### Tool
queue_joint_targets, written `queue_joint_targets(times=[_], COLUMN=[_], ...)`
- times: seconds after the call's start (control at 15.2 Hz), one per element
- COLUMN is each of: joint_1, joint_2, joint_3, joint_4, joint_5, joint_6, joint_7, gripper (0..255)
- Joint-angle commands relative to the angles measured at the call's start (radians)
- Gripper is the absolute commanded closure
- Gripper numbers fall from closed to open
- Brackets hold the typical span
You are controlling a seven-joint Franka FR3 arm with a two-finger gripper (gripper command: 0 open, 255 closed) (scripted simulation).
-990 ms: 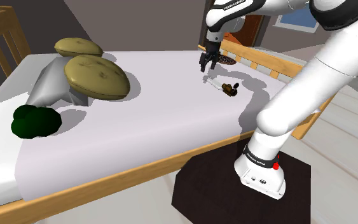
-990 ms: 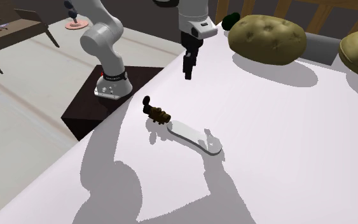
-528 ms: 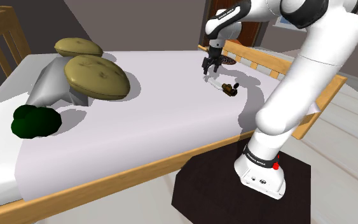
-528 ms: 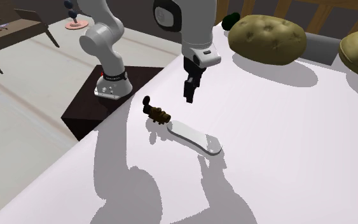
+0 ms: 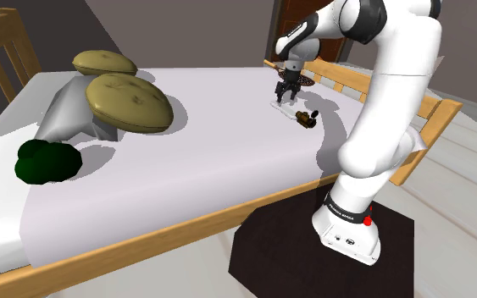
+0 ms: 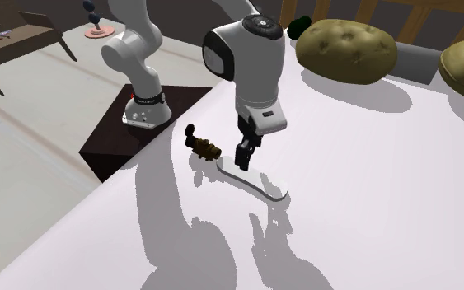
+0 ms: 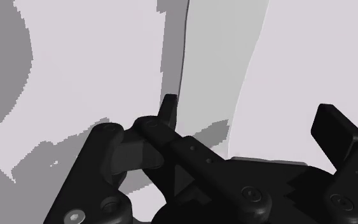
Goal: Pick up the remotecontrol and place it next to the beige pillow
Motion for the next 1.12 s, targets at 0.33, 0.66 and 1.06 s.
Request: queue_joint_targets(times=[0.33, 0.66, 1.06], joint_1=[-0.032, -0.035, -0.035], joint_2=[0.100, 0.119, 0.119], joint_3=[0.001, 0.005, 0.005], joint_4=[0.029, 0.018, 0.018], joint_5=[0.048, 0.059, 0.059], joint_6=[0.063, 0.091, 0.091], joint_7=[-0.032, -0.039, -0.039], gripper=[0, 0, 255])
